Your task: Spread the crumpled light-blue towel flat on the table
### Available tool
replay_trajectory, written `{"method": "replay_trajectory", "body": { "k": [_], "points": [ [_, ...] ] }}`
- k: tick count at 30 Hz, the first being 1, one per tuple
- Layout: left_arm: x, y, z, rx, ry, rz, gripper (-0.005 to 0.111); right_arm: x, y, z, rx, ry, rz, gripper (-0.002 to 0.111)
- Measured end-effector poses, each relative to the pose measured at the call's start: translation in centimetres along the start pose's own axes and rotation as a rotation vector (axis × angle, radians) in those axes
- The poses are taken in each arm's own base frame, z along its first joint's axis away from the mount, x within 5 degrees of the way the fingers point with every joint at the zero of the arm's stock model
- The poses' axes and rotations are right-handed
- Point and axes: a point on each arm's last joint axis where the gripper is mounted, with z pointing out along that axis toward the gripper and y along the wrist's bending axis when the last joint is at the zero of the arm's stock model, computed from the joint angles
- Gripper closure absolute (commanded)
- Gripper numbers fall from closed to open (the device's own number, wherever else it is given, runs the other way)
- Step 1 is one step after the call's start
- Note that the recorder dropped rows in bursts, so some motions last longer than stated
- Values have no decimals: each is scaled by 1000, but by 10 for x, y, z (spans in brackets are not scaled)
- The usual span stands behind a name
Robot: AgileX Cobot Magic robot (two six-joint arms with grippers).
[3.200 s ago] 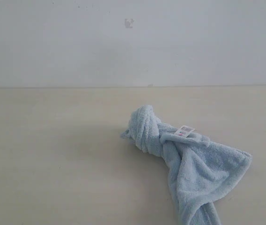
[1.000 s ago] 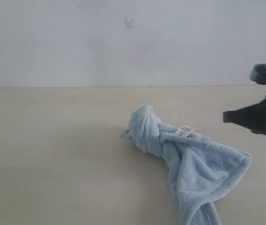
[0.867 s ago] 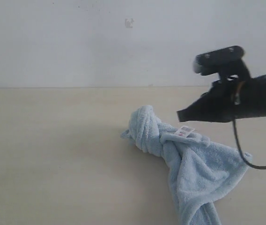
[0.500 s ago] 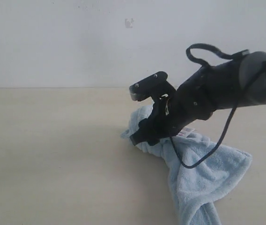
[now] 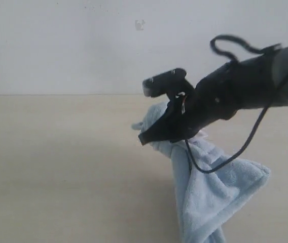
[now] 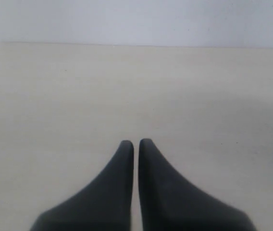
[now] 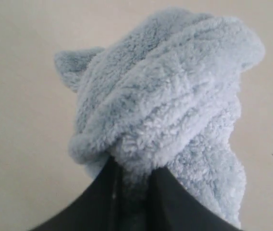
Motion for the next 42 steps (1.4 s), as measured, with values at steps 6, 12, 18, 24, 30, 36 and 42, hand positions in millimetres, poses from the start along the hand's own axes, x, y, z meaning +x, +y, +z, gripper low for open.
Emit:
{"method": "replay_trajectory", "body": {
  "k": [6,12,18,24,30,36,42],
  "points": [
    [0,0,0,0,0,0,103,-14,9,-63,-174,-34,-75,109],
    [0,0,0,0,0,0,103,16,17,-71,-817,166,-262,109],
    [0,0,0,0,0,0,103,13,-20,-50,-963,14,-110,109],
    [0,0,0,0,0,0,103,40,-35,0,-968,148,20,102],
    [0,0,0,0,0,0,103,61,-37,32,-960,244,84,57],
    [0,0,0,0,0,0,103,60,-37,33,-959,255,94,42],
    [0,0,0,0,0,0,103,34,-41,28,-953,245,178,44]
  ]
}}
